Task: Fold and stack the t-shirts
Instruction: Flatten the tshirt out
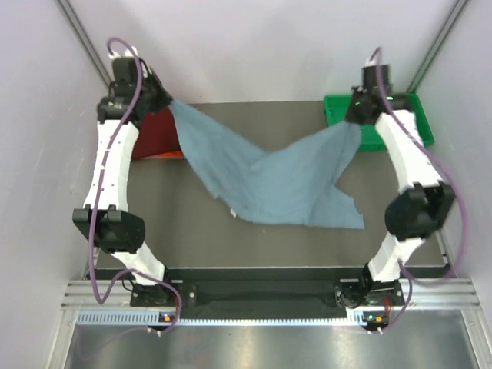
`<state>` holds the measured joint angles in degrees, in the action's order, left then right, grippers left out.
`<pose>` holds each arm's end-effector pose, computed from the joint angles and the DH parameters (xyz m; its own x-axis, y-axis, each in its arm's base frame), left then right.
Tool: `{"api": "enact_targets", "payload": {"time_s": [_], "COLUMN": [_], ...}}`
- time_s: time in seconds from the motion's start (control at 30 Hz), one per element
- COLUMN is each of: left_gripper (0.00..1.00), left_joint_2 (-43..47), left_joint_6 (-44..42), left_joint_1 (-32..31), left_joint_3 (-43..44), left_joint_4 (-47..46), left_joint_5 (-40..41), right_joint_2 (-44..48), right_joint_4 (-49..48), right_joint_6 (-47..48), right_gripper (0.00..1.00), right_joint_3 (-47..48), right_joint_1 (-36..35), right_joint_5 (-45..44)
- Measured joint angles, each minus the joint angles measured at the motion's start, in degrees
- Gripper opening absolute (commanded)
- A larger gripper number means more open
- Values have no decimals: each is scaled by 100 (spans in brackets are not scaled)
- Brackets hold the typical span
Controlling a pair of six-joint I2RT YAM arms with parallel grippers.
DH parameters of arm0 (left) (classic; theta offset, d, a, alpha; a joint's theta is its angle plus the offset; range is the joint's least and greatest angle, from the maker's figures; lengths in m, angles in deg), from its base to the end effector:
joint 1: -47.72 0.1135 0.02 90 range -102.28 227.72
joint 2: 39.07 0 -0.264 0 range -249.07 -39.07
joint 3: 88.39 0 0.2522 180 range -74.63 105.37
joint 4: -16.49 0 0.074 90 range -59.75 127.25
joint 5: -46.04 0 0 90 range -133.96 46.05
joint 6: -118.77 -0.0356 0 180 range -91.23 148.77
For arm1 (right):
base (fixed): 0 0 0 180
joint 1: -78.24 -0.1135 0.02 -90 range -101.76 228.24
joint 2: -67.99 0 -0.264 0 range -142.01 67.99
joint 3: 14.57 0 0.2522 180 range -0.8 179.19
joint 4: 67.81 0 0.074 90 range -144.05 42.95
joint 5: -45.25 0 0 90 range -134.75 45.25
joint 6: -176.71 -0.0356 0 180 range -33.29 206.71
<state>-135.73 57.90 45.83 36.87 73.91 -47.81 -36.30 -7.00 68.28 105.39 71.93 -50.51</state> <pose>0.3677 -0.0145 0.4436 -0.4655 -0.4706 -0.7496 -0.1544 0.8771 -0.4548 0.4031 0.0410 0.3599 -0.6807 0.2412 -0.6917 0.1857 0.9702 0.1555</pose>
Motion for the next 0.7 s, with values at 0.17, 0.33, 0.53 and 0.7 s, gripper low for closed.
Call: {"api": "enact_targets", "payload": {"time_s": [0.17,0.33,0.53,0.7], "left_gripper": [0,0,0,0], "left_joint_2": [824,2236,3392,3685], "left_joint_6": [-92,-142,-157,-55], "left_joint_1": [0,2,2,2], "left_joint_3": [-179,-2601,-5396,-6422], "left_joint_4": [52,96,4,-63], "left_joint_5": [-31,-184,-466,-710], "right_joint_2": [2682,5012,5836,5117], "right_joint_4": [186,411,1266,901], "right_joint_6": [-103,-597,-1034,-1027], "right_gripper": [4,27,37,37], "right_joint_3": [-1193,-4277,-6376,-5493], "right_joint_1": [483,575,573,505], "right_joint_5": [131,356,564,608]}}
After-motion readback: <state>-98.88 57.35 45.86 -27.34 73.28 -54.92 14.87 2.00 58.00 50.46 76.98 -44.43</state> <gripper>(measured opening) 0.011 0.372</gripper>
